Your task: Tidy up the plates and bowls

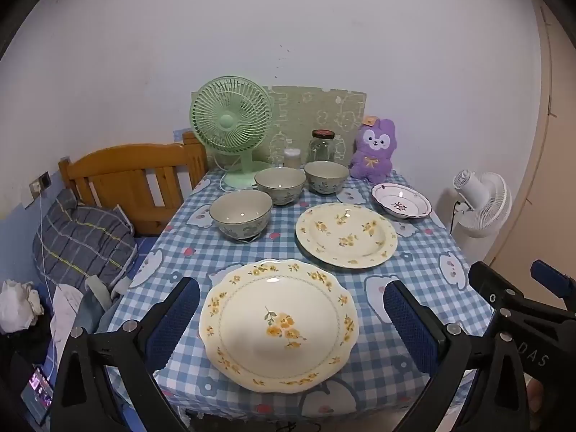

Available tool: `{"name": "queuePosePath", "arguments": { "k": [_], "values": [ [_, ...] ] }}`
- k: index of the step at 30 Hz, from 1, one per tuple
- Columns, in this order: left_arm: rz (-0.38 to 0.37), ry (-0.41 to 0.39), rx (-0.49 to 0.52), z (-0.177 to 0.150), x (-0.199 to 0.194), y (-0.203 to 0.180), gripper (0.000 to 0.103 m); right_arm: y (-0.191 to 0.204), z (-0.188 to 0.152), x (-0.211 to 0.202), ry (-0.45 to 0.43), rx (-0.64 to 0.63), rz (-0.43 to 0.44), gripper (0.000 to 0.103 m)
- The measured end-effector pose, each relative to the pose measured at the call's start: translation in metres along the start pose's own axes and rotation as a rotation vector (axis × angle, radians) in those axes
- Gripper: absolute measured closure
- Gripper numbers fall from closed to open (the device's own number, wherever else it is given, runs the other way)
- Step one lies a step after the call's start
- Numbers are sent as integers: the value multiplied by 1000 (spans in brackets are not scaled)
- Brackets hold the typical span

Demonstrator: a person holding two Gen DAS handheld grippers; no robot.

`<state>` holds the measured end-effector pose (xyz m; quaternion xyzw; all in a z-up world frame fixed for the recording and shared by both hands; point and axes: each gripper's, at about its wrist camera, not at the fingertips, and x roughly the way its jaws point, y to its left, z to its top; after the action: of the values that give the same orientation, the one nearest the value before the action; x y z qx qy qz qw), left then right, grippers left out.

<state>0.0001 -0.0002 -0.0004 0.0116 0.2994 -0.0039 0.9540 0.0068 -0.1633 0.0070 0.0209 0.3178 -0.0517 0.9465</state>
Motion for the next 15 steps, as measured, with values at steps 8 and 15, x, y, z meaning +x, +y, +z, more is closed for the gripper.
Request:
{"name": "queuePosePath", "arguments": {
  "k": [8, 15],
  "values": [
    [-37, 30, -44, 0, -3, 4, 0, -5, -2, -2, 17, 20, 30, 0],
    [-26, 33, -52, -5, 2, 2, 0, -4, 1, -2, 34, 2, 15, 0]
  ]
}}
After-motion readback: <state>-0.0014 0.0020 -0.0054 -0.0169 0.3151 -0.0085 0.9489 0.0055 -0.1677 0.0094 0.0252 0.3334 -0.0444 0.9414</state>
